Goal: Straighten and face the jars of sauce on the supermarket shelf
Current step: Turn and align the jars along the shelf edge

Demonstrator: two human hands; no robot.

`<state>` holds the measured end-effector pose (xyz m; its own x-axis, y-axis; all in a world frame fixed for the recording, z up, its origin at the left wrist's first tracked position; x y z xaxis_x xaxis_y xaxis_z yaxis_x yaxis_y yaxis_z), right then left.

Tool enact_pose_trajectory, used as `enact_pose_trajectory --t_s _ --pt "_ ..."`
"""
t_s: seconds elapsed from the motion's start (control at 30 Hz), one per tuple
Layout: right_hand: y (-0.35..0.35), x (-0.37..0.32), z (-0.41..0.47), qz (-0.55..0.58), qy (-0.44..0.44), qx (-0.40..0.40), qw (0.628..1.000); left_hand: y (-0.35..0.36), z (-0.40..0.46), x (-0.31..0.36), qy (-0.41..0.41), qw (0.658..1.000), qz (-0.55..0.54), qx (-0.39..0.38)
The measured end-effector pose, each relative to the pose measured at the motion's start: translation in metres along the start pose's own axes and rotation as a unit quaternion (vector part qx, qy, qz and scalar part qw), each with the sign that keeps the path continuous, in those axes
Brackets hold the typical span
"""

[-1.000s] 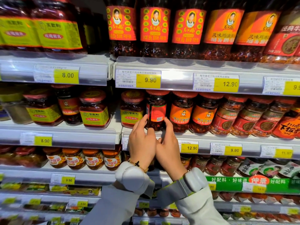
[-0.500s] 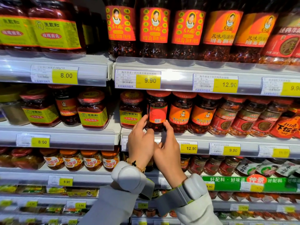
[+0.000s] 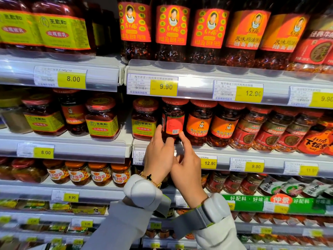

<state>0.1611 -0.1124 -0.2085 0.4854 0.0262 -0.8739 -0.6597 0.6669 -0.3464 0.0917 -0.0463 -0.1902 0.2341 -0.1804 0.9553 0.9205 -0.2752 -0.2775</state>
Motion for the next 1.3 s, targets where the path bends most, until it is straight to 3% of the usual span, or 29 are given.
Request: enact_pose_trajectory --t_s 0.2,0.3,0.47,0.73,0.93,1.03,1.3 --pt "-0.007 0.0 0.014 -0.014 0.025 -0.007 1.0 -0.002 -0.019 -0.003 0.013 0.998 -0.037 0.043" --pt "-0.009 -0.001 0.012 -0.023 0.027 0.028 0.999 -0.008 -0.012 0.0 0.022 0.997 -0.032 0.063" --pt "-0.006 -0.002 0.007 -0.016 0.01 0.019 1.0 -0.002 0.0 0.001 0.017 0.999 -0.031 0.019" --pt "-0.01 0.001 0.016 0.02 0.035 0.001 0.999 0.0 -0.022 -0.001 0.033 0.998 -0.032 0.051" --pt "-0.014 -0.001 0.007 0.018 0.021 0.057 0.998 -0.001 0.0 0.002 0.018 0.998 -0.039 0.038" --pt "-0.011 -0.005 0.007 0.015 0.025 0.031 0.999 0.004 0.005 0.002 0.012 0.999 -0.037 0.019" --pt "-0.012 -0.002 0.015 0.0 0.037 0.006 0.999 0.0 -0.007 0.001 0.032 0.996 -0.062 0.063"
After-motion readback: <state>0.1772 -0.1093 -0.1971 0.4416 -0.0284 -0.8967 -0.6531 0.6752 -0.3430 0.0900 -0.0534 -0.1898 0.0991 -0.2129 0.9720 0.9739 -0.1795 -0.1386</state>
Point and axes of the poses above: each hand's wrist, its own z-axis towards the middle knuckle, its own y-axis out of the palm, x = y × z, the point moved 5 cm from there along z, towards the middle knuckle, and after that the axes turned 1 degree about -y, right-handed, at the moved point
